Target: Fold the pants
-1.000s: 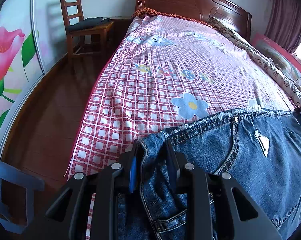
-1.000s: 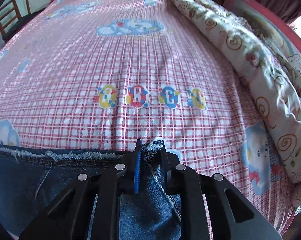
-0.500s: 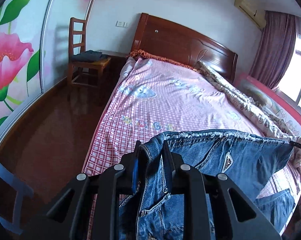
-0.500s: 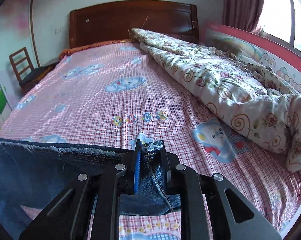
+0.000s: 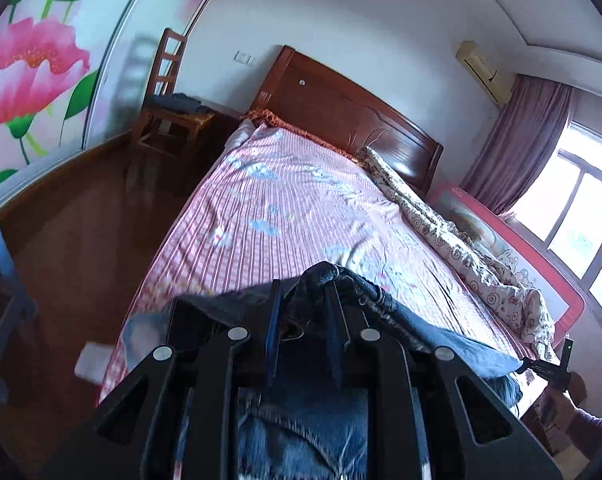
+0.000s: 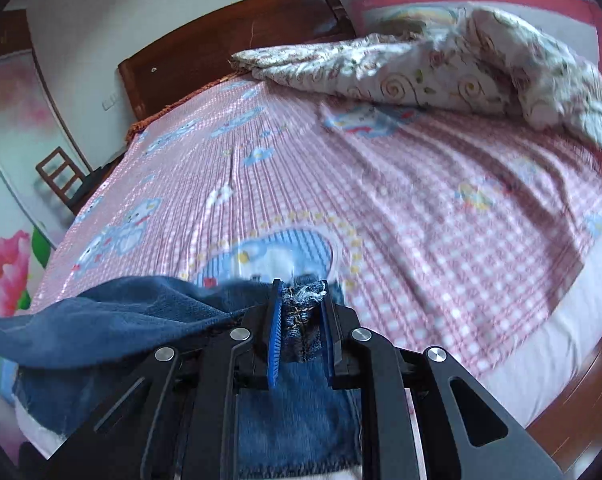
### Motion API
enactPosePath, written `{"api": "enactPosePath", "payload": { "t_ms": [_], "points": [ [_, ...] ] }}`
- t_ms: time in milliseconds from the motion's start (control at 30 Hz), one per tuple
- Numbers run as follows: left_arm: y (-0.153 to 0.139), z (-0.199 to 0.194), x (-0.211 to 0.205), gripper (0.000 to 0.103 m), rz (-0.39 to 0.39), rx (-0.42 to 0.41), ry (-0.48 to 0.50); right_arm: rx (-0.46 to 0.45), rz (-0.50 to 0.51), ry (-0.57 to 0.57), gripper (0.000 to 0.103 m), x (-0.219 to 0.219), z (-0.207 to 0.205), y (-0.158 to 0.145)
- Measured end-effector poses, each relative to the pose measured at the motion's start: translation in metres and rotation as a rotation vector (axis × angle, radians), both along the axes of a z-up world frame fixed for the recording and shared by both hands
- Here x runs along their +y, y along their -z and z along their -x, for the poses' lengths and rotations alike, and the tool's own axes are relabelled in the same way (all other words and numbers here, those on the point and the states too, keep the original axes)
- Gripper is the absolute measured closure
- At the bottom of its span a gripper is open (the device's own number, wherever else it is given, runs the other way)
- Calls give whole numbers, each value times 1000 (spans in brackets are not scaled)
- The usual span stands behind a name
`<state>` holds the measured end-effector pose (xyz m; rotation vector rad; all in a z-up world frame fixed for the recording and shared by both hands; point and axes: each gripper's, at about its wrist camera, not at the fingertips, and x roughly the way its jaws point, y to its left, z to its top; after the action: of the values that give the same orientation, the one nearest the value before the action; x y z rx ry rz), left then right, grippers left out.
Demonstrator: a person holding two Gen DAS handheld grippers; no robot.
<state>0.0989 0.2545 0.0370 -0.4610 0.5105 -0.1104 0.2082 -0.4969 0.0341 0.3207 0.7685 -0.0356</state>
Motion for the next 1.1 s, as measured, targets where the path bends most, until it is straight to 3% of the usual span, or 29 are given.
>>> {"api": "enactPosePath", "payload": {
  "t_ms": [67,100,167,200,267,333,400,500,567,667,733,1000,1067,1100],
  "points": [
    [22,17,-2,80,-23,77,-20,49,-6,18,79,0,14,21],
    [38,25,-1,74,-25,137,-51,77,-19,32,69,0,20,29],
    [61,37,5,73,-26,246,-132,80,-59,88,58,-5,36,37],
    [70,45,11,72,8,272,-179,69,-105,112,57,-9,46,37],
    [71,62,24,62,107,250,-263,43,-177,144,57,-10,63,31],
    [64,75,28,40,202,183,-323,23,-276,150,57,-9,76,26],
    [69,74,22,29,284,200,-299,0,-385,161,57,-2,88,26],
    [82,59,8,19,385,241,-239,-17,-498,144,57,21,100,31],
    [94,54,-5,17,469,251,-236,-11,-541,120,57,41,103,36],
    [111,42,-13,17,663,228,-224,23,-571,58,57,76,105,45],
    [115,34,-19,17,722,212,-215,33,-584,19,57,96,106,48],
    [127,-2,-28,18,770,186,-247,85,-604,-50,57,131,98,55],
    [125,-10,-31,22,744,164,-249,91,-610,-53,57,133,98,57],
    [124,-15,-32,31,732,164,-248,94,-613,-52,57,134,99,57]
  ]
}}
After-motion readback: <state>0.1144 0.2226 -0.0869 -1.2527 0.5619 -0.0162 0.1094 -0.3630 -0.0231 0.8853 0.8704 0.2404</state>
